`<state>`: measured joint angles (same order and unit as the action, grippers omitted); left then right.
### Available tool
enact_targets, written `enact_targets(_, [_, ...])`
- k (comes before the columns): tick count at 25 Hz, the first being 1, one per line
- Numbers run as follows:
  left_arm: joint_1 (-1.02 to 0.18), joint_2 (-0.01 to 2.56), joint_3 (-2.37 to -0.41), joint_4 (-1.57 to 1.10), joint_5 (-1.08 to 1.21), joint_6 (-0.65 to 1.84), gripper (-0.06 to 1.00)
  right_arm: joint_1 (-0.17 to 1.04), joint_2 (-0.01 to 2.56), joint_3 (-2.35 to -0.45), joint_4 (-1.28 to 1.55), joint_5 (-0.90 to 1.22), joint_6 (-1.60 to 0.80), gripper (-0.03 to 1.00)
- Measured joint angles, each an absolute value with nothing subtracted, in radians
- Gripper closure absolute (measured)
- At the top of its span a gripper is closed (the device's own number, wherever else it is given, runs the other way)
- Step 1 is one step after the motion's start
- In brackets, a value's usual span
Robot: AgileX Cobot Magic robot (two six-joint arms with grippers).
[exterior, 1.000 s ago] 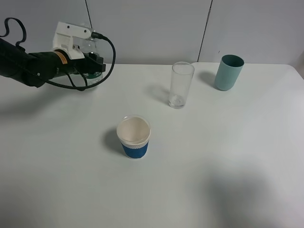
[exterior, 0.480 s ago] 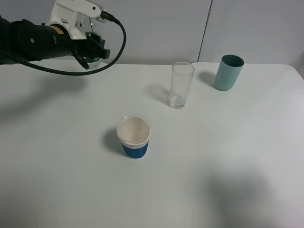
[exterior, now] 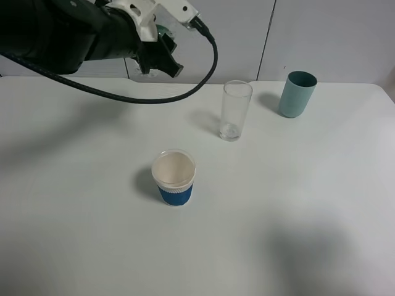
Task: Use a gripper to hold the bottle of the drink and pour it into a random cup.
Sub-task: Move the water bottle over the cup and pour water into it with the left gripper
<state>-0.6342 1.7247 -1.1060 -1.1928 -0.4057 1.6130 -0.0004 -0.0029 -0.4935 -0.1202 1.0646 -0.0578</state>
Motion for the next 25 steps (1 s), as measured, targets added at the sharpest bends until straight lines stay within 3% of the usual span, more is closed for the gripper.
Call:
enact_targets(5, [-0.663,1.738,-1.147,-1.367,-0.526,1.741,0.44,0.000,-0.003,-0.494,-0.120,1.065,-0.058,0.23])
enact_targets(16, [-0.696,1.750,-1.170,-1.456,-0.641,1.788,0.44,0.000,-0.003,-0.494,-0.120,1.065,-0.058,0.23])
enact_targets(25, [-0.719,1.872,-1.275,-1.722,-0.779,2.128,0.44,0.000,-0.003,-0.494,-0.120,1.065,-0.058,0.23])
